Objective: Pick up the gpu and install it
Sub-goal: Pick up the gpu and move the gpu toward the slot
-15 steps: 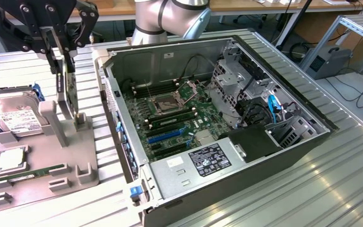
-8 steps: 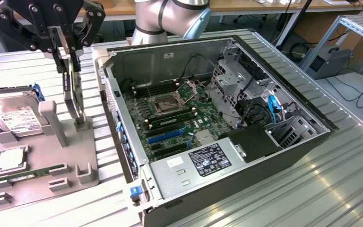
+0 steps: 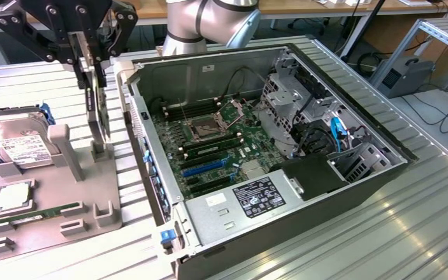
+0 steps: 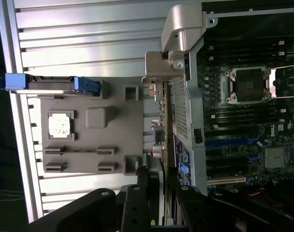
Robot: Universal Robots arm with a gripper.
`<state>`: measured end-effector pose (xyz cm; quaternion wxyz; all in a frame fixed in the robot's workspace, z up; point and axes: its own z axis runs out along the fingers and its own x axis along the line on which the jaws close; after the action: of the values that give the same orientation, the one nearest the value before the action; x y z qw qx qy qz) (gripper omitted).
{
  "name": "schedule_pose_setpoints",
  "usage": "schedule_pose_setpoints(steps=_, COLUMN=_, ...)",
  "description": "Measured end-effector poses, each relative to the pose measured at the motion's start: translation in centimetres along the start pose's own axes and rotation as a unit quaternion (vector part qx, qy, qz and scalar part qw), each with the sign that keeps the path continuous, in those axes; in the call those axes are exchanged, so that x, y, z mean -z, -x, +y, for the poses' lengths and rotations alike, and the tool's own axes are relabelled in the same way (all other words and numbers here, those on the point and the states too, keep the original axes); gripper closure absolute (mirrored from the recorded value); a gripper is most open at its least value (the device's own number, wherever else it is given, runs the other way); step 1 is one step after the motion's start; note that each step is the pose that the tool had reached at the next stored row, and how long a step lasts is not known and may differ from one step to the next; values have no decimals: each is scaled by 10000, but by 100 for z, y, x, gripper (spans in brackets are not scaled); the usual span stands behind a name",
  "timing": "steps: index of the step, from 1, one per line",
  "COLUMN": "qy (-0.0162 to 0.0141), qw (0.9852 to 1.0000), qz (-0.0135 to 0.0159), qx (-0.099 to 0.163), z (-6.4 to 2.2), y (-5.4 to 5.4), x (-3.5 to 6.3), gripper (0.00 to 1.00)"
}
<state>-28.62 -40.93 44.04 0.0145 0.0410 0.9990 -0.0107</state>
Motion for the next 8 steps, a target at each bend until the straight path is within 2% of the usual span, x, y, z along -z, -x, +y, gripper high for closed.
schedule_pose_setpoints(steps=8, qy=0, qw=10000, qz=0, qx=0, z=6, y=70, x=-2, gripper=73)
